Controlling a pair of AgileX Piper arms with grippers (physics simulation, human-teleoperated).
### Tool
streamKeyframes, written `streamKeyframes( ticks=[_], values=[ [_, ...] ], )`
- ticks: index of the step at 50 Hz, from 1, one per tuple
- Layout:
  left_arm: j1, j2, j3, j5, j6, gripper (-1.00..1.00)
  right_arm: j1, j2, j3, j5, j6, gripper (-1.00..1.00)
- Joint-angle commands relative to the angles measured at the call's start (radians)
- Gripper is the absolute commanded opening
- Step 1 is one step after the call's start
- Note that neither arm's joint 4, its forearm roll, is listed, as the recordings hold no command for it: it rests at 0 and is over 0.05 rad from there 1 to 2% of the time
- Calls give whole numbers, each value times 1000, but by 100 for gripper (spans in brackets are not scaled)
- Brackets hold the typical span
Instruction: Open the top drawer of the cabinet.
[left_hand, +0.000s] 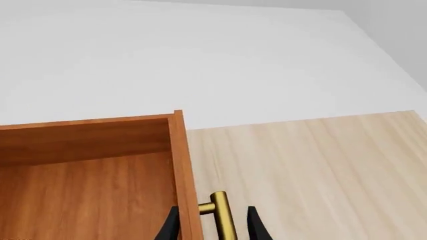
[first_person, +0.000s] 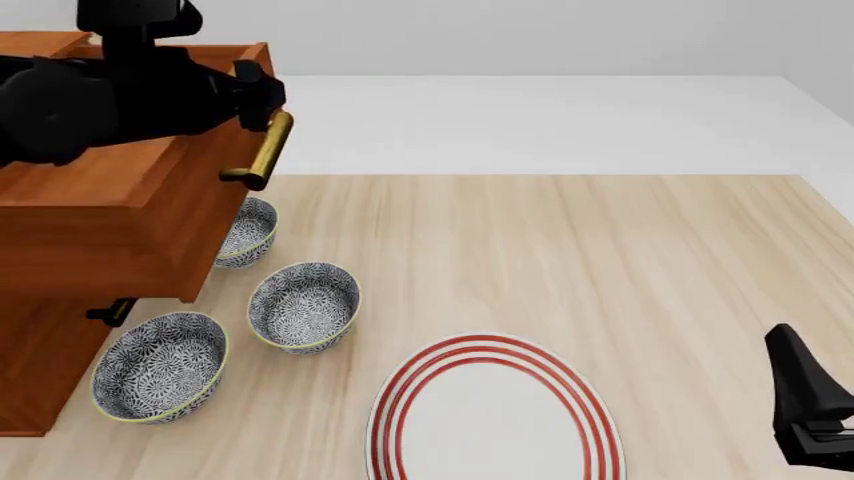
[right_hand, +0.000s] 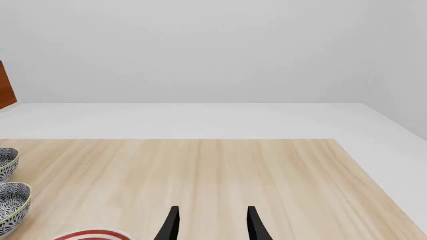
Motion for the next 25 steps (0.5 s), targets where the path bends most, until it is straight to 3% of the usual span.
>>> streamKeyframes(
  ticks=[1,25],
  values=[
    [-37,231,163,11,152,100,0,0,0,0,0,100],
    [-67,226,168,13,130,100,0,0,0,0,0,100]
  ],
)
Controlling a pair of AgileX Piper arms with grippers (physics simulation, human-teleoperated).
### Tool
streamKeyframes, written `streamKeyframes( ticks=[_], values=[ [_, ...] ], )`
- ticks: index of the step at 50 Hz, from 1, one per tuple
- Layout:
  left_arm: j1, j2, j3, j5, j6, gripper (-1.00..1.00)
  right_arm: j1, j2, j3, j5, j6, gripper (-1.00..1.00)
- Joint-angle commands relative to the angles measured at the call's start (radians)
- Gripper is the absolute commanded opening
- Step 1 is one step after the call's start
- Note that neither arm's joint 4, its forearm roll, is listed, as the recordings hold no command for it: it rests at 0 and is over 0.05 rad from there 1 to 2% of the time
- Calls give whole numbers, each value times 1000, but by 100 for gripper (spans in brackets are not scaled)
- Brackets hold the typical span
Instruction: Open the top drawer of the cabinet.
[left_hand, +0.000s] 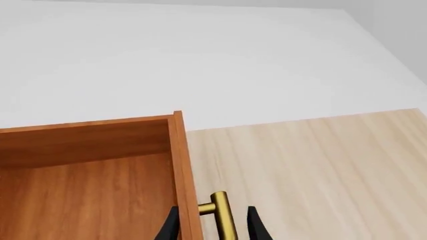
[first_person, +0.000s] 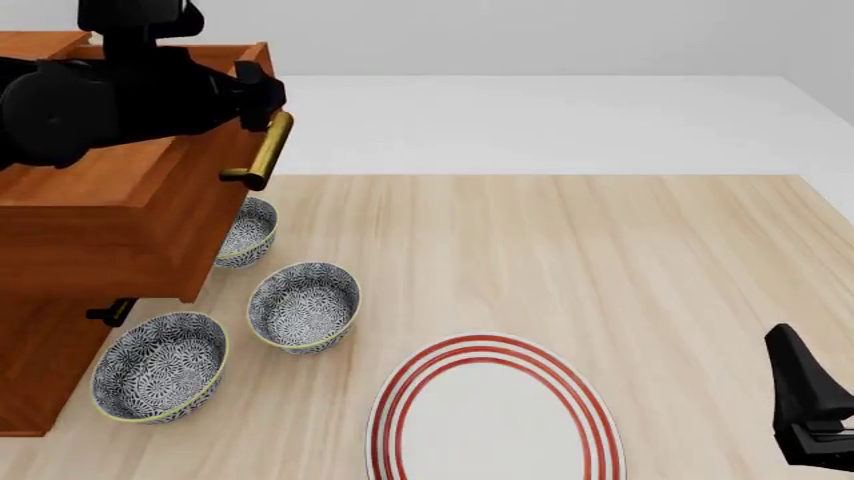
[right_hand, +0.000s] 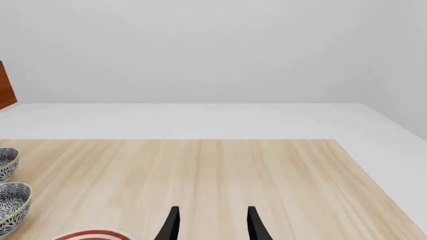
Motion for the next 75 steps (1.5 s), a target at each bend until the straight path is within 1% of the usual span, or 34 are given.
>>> streamKeyframes(
  ticks=[1,17,43,56,75],
  values=[
    [-62,224,165,20,147,100,0,0,0,0,0,100],
    [-77,161,150,54,129,100,0,0,0,0,0,100],
    [-97,15,101,137,98,100,0,0,0,0,0,100],
    [-97,-43,78,177,103,100,0,0,0,0,0,100],
    [-100,-90,34,219,106,100,0,0,0,0,0,100]
  ],
)
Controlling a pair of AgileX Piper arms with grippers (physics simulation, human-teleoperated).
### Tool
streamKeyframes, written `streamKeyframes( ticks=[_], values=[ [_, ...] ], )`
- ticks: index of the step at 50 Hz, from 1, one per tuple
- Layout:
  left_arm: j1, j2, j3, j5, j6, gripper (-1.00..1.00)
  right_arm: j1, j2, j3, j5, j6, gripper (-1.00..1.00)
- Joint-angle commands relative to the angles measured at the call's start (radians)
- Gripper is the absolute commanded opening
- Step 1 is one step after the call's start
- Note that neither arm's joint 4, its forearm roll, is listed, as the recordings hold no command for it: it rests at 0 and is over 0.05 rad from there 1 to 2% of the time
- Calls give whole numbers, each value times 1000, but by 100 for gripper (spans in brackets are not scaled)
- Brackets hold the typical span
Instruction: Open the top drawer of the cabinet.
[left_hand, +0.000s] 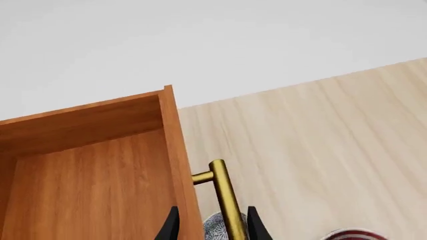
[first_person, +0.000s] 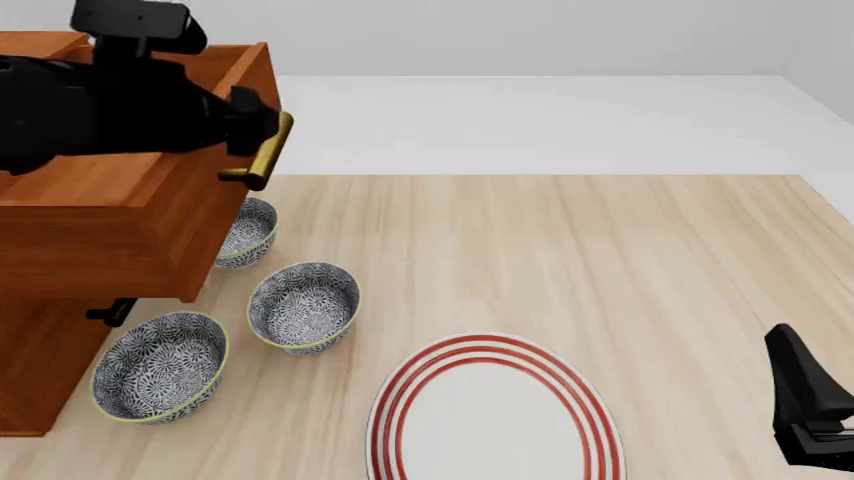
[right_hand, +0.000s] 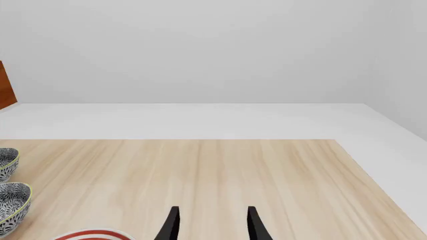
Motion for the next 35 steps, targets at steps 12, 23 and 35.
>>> streamKeyframes(
  ticks=[12,23,35],
  values=[
    [-54,-49,-8,70,90,100,0,0,0,0,0,100],
    [-52,-70,-30,89,97,100,0,0,0,0,0,100],
    [-47,-98,-66,117,97,100,0,0,0,0,0,100]
  ],
)
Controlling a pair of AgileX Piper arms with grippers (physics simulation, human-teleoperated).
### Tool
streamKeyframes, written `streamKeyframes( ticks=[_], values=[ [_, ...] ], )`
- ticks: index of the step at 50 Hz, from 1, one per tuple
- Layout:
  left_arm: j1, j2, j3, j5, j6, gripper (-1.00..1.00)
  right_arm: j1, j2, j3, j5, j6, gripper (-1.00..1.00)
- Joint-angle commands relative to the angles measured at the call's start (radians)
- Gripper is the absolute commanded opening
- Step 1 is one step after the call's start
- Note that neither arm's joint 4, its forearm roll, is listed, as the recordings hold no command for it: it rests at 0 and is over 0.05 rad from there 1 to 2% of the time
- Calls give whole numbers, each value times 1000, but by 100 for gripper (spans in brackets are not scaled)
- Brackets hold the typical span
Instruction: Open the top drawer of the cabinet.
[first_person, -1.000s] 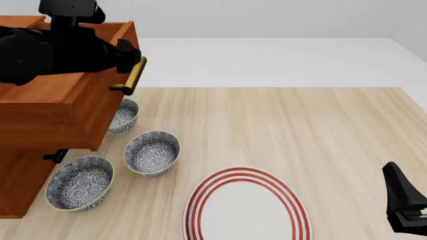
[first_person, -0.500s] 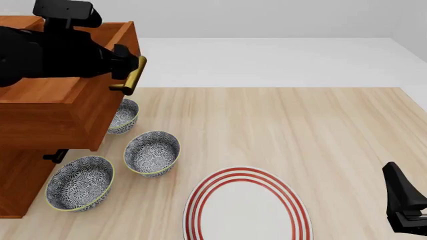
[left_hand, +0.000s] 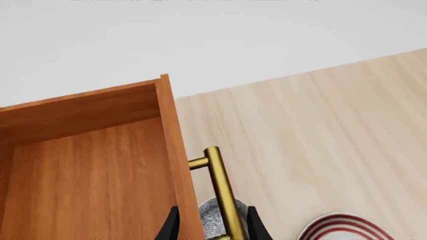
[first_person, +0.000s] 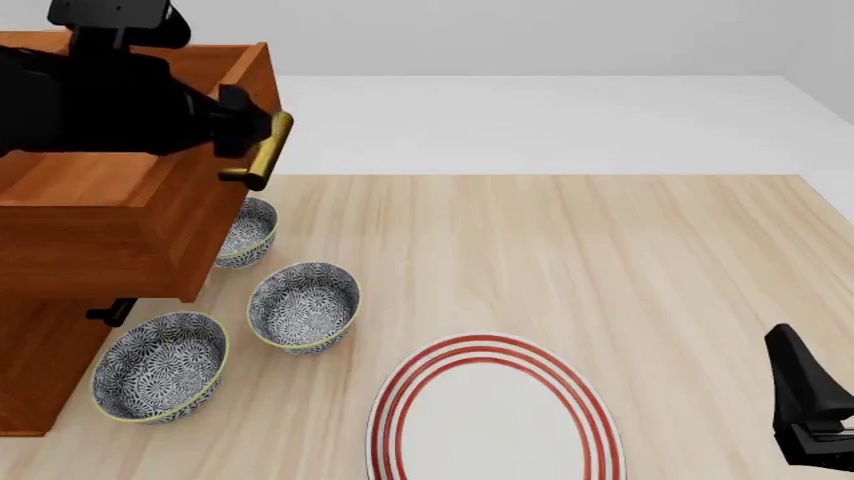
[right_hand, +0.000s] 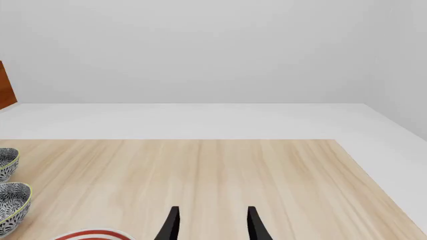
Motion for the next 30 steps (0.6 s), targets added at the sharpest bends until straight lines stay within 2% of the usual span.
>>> streamKeyframes(
  ticks=[1,30],
  values=[
    [-44,-51,-54,21,62,100,0,0,0,0,0,100],
    [-40,-103,-68,52,82,100,0,0,0,0,0,100]
  ],
)
